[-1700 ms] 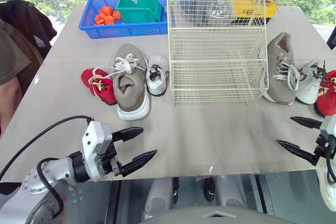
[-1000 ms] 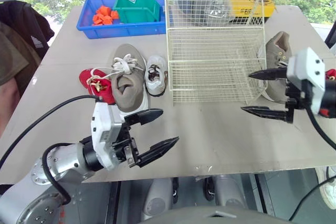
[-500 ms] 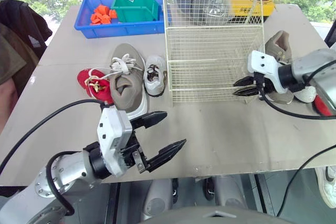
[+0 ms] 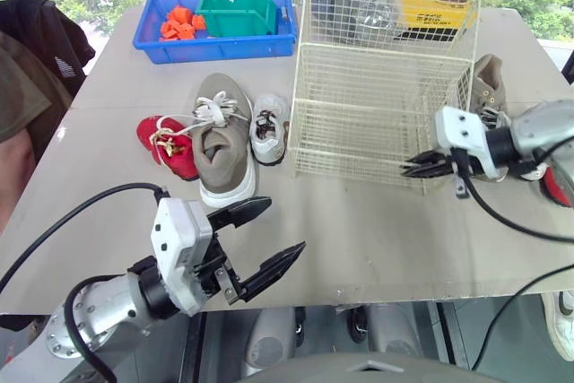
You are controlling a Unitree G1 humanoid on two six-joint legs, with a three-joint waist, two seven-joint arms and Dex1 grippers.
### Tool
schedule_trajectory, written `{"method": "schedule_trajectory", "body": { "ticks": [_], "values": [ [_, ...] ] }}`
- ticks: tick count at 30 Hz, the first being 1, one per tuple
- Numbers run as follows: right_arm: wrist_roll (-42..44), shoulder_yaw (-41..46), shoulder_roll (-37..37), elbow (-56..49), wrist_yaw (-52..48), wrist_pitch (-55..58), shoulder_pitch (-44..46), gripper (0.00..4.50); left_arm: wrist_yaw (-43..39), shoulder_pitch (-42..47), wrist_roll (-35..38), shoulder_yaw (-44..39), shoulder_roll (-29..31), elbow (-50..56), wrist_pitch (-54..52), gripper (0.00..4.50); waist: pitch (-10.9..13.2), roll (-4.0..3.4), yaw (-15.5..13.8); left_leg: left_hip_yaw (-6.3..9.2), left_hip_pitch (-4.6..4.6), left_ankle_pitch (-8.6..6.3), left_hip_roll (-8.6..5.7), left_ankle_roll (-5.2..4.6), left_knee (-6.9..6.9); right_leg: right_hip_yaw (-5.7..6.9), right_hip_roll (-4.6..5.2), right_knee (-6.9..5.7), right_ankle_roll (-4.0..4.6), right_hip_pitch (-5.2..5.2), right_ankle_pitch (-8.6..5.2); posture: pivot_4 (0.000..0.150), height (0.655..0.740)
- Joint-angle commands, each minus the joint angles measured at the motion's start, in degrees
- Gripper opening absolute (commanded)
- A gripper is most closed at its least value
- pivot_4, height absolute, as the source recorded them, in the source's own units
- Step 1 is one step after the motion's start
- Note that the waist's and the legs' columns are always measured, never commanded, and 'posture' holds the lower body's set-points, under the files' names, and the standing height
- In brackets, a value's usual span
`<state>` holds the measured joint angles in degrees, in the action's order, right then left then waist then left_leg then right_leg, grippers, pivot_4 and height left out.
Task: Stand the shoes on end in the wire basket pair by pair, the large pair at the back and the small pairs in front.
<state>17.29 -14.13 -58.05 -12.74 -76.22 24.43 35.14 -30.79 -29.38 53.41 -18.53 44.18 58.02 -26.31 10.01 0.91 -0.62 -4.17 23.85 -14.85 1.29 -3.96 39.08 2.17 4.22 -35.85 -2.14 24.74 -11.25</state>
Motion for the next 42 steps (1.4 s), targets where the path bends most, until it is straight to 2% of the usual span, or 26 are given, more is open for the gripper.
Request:
{"method": "schedule_trajectory", "body": {
  "ticks": [1,6,11,14,19,22,26,29,31,34,38,42],
  "values": [
    [-1.3,1.1,0.2,1.3,-2.6,-5.4,0.4,0.09,-0.2,-0.5,-0.8,-0.6,-0.3,2.0,1.4,4.5,0.0,0.0,0.1,0.0,-0.01,-0.01,0.02,-0.01,0.0,-0.01,-0.03,-0.01,0.0,0.0,0.0,0.15,0.74],
    [-1.4,1.6,0.3,1.3,-3.5,-6.5,-0.2,0.09,-0.4,-2.0,-1.5,-1.4,-1.5,1.6,1.6,4.5,0.0,0.0,-0.1,0.04,-0.06,0.0,0.05,-0.01,0.01,0.02,-0.06,-0.07,-0.01,0.0,0.0,0.15,0.74],
    [1.3,2.9,2.6,-1.4,-0.9,-1.9,-0.5,0.09,0.2,-5.1,-3.1,-2.5,-4.0,1.4,2.3,4.5,0.0,0.01,0.0,0.04,-0.04,0.0,0.05,0.0,0.01,0.01,-0.05,-0.06,0.01,-0.01,0.01,0.15,0.74],
    [4.5,6.0,4.3,-2.2,0.1,-0.1,-0.6,0.84,-0.2,-7.4,-4.6,-3.1,-5.9,1.3,3.2,4.5,0.0,0.0,0.0,0.02,-0.04,-0.01,0.07,-0.01,0.0,-0.02,-0.06,-0.05,0.01,0.02,0.01,0.15,0.74],
    [10.4,12.8,5.5,-5.8,2.4,1.1,-4.1,3.21,0.1,-10.2,-5.8,-4.7,-9.9,0.0,5.3,4.5,0.0,0.05,-0.4,0.04,-0.01,-0.02,0.04,-0.02,0.02,0.05,0.01,-0.05,0.01,0.0,0.01,0.15,0.74],
    [14.1,18.6,10.1,-9.7,9.2,0.6,-7.1,4.48,4.4,-12.1,-6.8,-7.0,-16.2,-1.9,7.6,4.5,0.0,0.12,-0.1,0.05,0.0,-0.03,0.03,-0.03,0.04,0.03,0.03,-0.04,0.0,0.0,0.0,0.15,0.74],
    [18.9,21.8,16.1,-16.5,15.1,0.5,-12.7,4.48,9.6,-11.2,-9.5,-10.2,-21.3,-4.0,9.2,4.5,0.0,0.12,-0.1,0.07,-0.04,-0.03,0.09,-0.03,0.01,0.0,-0.06,-0.08,-0.08,0.01,-0.04,0.15,0.74],
    [21.9,23.0,19.6,-19.8,17.6,0.1,-17.5,4.48,12.9,-9.0,-10.8,-10.7,-21.7,-4.7,8.0,4.5,0.0,0.19,-0.5,0.2,-0.02,-0.03,0.13,-0.03,0.01,0.13,-0.1,-0.08,-0.15,-0.03,-0.09,0.15,0.74],
    [26.5,24.3,19.6,-21.5,20.2,4.9,-20.2,4.48,14.5,-6.8,-12.2,-10.0,-21.6,-4.8,7.6,4.5,0.0,0.19,-0.5,0.18,0.0,-0.03,0.08,-0.03,0.02,0.13,-0.04,-0.08,-0.12,-0.05,-0.07,0.15,0.74],
    [27.1,27.0,19.6,-24.8,23.4,4.5,-25.2,4.48,14.6,-4.7,-11.9,-8.7,-20.7,-5.7,6.1,4.5,-0.1,0.25,-0.3,0.08,0.0,-0.03,0.04,-0.04,0.1,0.02,0.02,-0.07,0.0,-0.05,0.01,0.15,0.74],
    [26.5,31.2,18.2,-27.8,22.7,2.0,-33.6,4.48,15.6,-0.8,-12.1,-7.4,-18.1,-8.0,2.6,4.5,-0.1,0.27,-0.3,0.1,-0.01,-0.03,0.05,-0.04,0.08,0.05,0.0,-0.08,-0.01,-0.05,0.0,0.15,0.74],
    [25.8,32.6,16.3,-28.5,21.0,0.2,-37.7,4.48,17.5,4.4,-12.7,-5.7,-15.9,-9.8,-1.2,4.5,-0.1,0.24,-0.2,0.11,-0.08,-0.03,0.09,-0.03,0.07,0.04,-0.09,-0.13,-0.06,-0.05,-0.02,0.15,0.74]
  ]
}}
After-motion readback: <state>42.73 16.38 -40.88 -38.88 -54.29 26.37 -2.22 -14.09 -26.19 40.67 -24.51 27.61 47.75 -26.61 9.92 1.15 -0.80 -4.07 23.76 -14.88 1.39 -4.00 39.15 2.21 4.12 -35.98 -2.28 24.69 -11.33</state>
